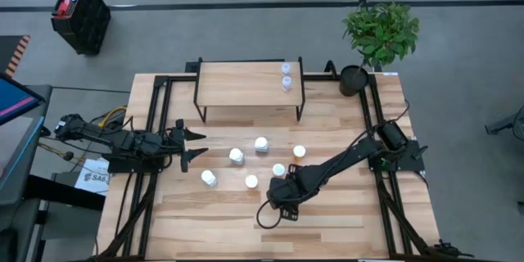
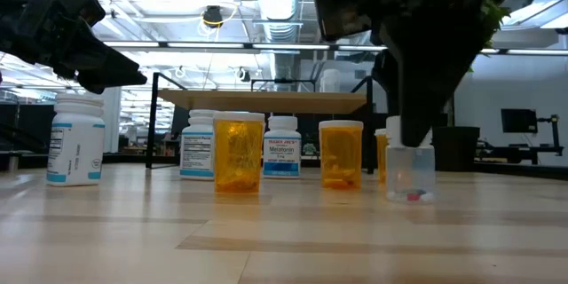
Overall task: Pick and place medicine bottles onto shelf by color
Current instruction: Put the transparent pill bottle aligned with the other transparent pill bottles on the shelf
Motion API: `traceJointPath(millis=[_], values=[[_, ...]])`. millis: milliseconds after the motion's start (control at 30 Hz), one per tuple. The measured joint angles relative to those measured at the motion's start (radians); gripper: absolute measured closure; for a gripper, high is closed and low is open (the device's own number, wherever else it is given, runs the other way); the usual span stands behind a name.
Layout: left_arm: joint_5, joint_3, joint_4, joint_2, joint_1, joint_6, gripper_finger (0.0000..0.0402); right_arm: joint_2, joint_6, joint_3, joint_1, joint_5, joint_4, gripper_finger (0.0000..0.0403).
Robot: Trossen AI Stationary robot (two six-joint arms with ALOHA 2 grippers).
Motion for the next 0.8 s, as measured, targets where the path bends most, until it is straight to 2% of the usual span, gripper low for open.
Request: traceJointPath(millis=[500, 633, 800], values=[[0.0, 0.0, -0.001, 0.0, 0.0, 0.0, 0.018, 0.0, 0.037, 0.0, -0.001, -0.023, -0.027, 0.014], [0.0, 0.0, -0.001, 0.0, 0.0, 0.0, 0.018, 0.0, 0.052, 0.0, -0.003, -0.023, -0.026, 0.0178], [0.0, 0.0, -0.001, 0.0, 0.0, 0.0, 0.018, -0.001, 0.055, 0.0, -0.007, -0.022, -0.008, 0.0253]])
